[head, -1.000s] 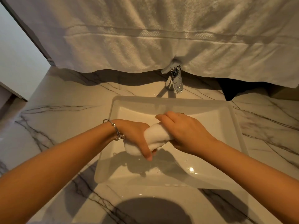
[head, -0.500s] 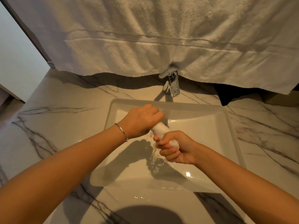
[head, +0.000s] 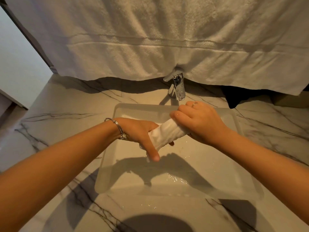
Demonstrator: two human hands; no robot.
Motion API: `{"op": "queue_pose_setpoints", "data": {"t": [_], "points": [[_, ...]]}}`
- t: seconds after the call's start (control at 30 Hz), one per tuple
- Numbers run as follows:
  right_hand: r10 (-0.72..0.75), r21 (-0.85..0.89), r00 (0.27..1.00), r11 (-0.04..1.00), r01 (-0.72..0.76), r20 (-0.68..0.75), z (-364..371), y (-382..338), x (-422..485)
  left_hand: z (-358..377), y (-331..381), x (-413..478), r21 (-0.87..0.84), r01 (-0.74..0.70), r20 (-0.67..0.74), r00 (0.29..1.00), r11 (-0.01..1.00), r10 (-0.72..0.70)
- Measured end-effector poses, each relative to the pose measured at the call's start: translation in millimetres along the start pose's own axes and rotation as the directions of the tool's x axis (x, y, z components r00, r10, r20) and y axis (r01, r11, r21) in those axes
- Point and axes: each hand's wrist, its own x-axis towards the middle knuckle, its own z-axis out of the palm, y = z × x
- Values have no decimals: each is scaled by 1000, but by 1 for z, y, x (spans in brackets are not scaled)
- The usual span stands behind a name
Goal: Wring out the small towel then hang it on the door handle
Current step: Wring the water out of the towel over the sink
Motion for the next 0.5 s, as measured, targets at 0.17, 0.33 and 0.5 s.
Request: {"op": "queue_pose_setpoints", "data": {"t": [0.17,0.33,0.5], "points": [[34,-34,995,999,-30,96,0,1,0,20,-7,9,-222,12,-171,984,975,-51],[552,133,619,677,-724,559,24,-25,-5,5,-4,15,621,263,-520,843,738,137],[372,427,362,-106,-898,854,34,-35,1,-1,-10,22,762,369,-579,757,533,303]]}}
